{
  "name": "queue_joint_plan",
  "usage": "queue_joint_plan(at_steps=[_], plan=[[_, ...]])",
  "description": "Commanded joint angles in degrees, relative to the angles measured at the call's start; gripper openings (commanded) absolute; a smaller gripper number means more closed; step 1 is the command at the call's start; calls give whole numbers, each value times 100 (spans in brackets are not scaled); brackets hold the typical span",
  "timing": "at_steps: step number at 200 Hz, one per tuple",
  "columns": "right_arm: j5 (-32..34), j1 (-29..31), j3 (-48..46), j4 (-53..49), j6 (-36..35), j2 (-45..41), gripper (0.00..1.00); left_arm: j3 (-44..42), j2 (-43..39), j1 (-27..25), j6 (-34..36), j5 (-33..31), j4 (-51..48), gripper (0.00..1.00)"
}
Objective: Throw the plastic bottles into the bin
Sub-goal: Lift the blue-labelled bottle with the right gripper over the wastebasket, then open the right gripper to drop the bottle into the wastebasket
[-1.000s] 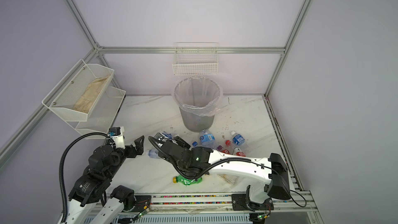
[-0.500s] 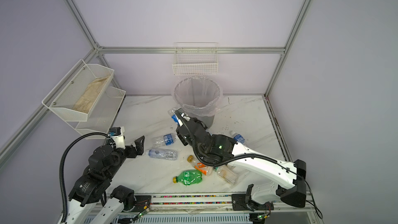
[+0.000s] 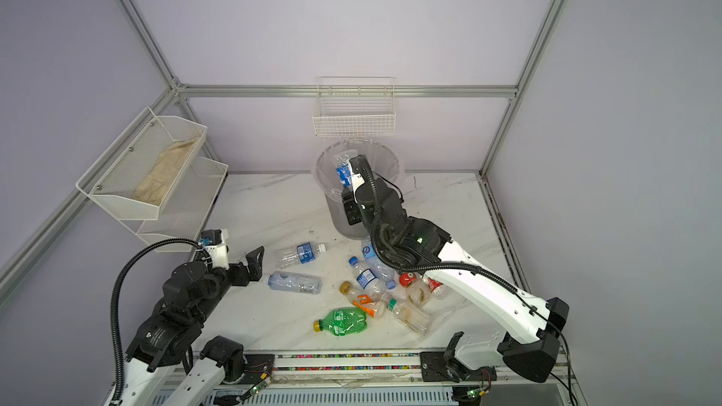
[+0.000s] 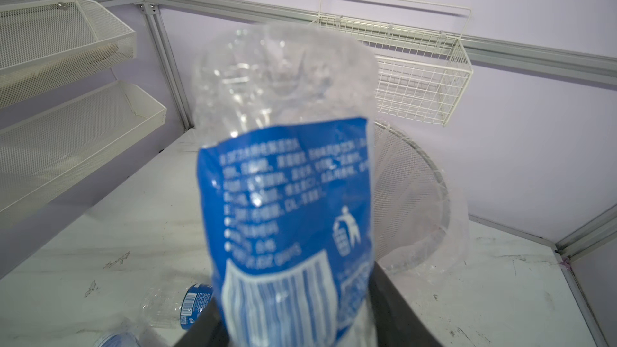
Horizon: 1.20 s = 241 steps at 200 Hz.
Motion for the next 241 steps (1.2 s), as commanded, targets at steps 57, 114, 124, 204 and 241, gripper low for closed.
queue_joint_plan(at_steps=[57,114,124,204,241], plan=[[-844,-900,1264,170,-190,1034,23,-184,48,1,7,153,186,100],[-1690,-1752,2586,-472,227,2440,71,-184,83,-7,7,240,186,100],[-1675,-1750,2748,-615,248,2543,96,-184,83,0,7,269,187,100],[-1692,-1754,1718,-176,248,1216,97,-193,194,3,120,784,353,100],[-2103,-1750,1259,33,651,704,97,-226,489,-15,286,2436,961,100]])
